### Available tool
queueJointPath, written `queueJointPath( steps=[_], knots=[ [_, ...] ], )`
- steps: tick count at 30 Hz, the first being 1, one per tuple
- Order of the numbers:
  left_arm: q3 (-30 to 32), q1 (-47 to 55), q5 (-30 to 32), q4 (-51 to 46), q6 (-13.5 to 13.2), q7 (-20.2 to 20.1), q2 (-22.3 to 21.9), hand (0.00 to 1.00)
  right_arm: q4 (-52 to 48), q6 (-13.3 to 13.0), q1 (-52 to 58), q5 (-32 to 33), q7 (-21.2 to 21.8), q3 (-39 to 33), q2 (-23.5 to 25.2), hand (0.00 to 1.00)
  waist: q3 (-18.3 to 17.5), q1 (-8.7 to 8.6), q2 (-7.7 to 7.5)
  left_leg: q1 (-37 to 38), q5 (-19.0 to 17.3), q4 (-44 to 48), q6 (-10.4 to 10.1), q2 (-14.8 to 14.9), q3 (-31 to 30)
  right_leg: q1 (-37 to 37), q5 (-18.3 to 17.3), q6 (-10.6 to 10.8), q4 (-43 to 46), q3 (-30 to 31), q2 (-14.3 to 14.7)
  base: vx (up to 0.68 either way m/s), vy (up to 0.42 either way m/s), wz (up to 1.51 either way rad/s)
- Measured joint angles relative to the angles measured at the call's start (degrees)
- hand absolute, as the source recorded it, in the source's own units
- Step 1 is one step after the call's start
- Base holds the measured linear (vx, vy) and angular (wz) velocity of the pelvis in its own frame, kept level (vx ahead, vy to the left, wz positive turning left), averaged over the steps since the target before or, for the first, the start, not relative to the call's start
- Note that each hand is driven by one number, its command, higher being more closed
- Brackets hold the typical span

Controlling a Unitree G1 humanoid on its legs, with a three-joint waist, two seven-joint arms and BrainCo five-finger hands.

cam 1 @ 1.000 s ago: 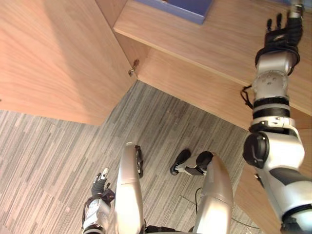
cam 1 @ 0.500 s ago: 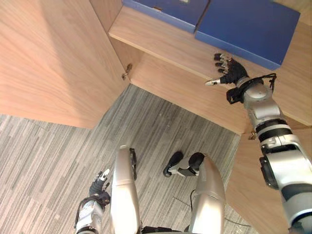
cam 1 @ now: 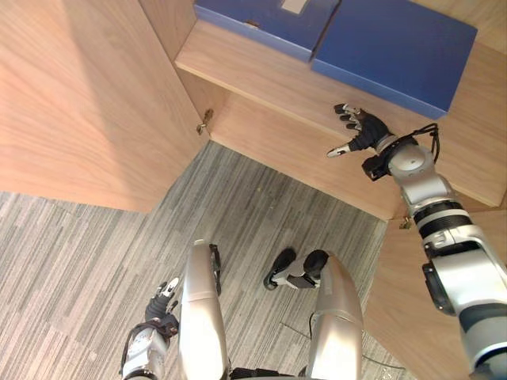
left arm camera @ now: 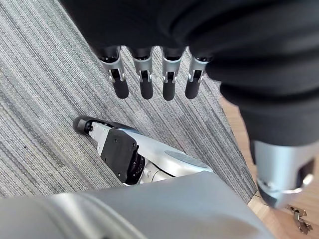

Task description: Walk over to the cabinet, pick up the folder, carry it to the office cabinet, place the folder inside the office cabinet, then close the office cabinet door

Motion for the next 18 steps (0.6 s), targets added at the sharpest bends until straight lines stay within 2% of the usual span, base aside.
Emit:
queueJointPath(
  steps=[3, 5, 7, 10, 11, 14, 15, 16, 17, 18],
  knots=[
    [-1.3, 0.0, 0.8, 1.4, 0.1, 0.0, 0.7, 0.0, 0.2, 0.3, 2.9, -3.3, -0.2, 0.8, 1.3, 0.0, 0.0, -0.17, -0.07, 4.0, 1.9, -5.4, 0.2, 0.0, 0.2, 4.8, 2.0, -0.3, -5.7, -1.6, 1.2, 0.01, 0.027, 0.09],
    [-1.8, 0.0, 0.9, 2.5, 0.1, 0.0, 0.9, 0.0, 1.0, 2.1, 6.5, -5.5, 0.4, 2.0, 1.7, 0.0, 0.1, 0.05, -0.24, 8.1, 4.3, -11.3, 0.2, -0.1, 1.1, 9.1, 4.4, 0.0, -11.8, -2.7, 2.7, 0.03, 0.035, 0.06],
    [-2.4, 0.6, 1.3, 3.2, 0.1, 0.0, 1.0, 0.0, 1.2, 2.7, 10.2, -7.0, 1.0, 3.0, 2.1, 0.0, 0.1, 0.0, -0.33, 12.7, 6.4, -17.0, 0.2, -0.1, 2.6, 13.2, 7.2, -0.2, -17.6, -3.0, 4.1, 0.04, 0.048, -0.04],
    [-2.9, 1.6, 3.3, 3.7, 0.3, 0.0, 1.1, 0.0, 0.8, 3.2, 14.6, -7.8, 1.6, 3.1, 3.0, 0.0, 0.0, -1.43, -0.53, 23.2, 10.8, -29.1, 0.6, -1.4, 6.4, 21.4, 12.4, 1.1, -28.9, -2.4, 6.2, 0.06, 0.081, -0.19],
    [-3.3, 2.1, 3.5, 3.8, 0.3, 0.0, 1.1, 0.0, -0.2, 3.4, 16.2, -8.1, 1.7, 3.1, 3.2, 0.0, -0.7, -1.87, -0.75, 27.4, 12.8, -34.7, 1.0, -2.0, 8.3, 24.4, 15.0, 1.9, -34.3, -1.6, 7.6, 0.08, 0.087, -0.41],
    [-3.8, 3.3, 5.1, 5.1, 0.2, 0.1, 0.8, 0.0, -3.5, 3.4, 22.8, -8.6, 1.9, 3.1, 4.4, 0.0, -6.0, -3.21, -1.41, 35.6, 18.1, -48.9, 1.3, -4.1, 12.5, 30.6, 22.2, 3.7, -48.9, 0.0, 11.0, 0.09, 0.058, -0.35],
    [-3.9, 3.6, 5.4, 5.2, 0.2, 0.1, 0.5, 0.0, -4.3, 3.4, 24.2, -8.6, 2.0, 3.1, 4.7, 0.0, -7.0, -3.74, -1.5, 37.3, 19.4, -51.6, 1.1, -4.8, 13.1, 31.9, 23.5, 4.0, -51.7, 0.2, 11.4, 0.16, 0.097, -0.25],
    [-3.9, 4.1, 5.9, 5.7, 0.2, 0.2, -0.3, 0.0, -4.7, 3.4, 26.8, -8.5, 2.2, 2.9, 5.5, 0.0, -9.5, -4.79, -1.67, 40.3, 21.6, -57.1, 1.3, -6.0, 14.3, 34.4, 26.4, 4.6, -57.1, 0.8, 12.3, 0.19, 0.147, -0.27],
    [-3.9, 4.3, 6.9, 6.3, 0.2, 0.2, -1.2, 0.0, -5.2, 3.4, 29.4, -8.5, 2.5, 2.4, 6.1, 0.0, -12.1, -5.33, -1.63, 43.0, 23.4, -62.0, 1.8, -7.3, 15.9, 36.4, 29.0, 5.1, -61.9, 1.7, 13.1, 0.17, 0.133, -0.33],
    [-4.0, 4.3, 7.3, 6.5, 0.2, 0.3, -1.7, 0.0, -5.7, 3.4, 30.9, -8.5, 2.5, 2.0, 6.3, 0.0, -13.2, -5.45, -1.6, 44.4, 24.0, -64.0, 2.0, -7.8, 16.6, 37.5, 30.2, 5.5, -64.2, 2.1, 13.4, 0.19, 0.156, -0.36]
  ],
)
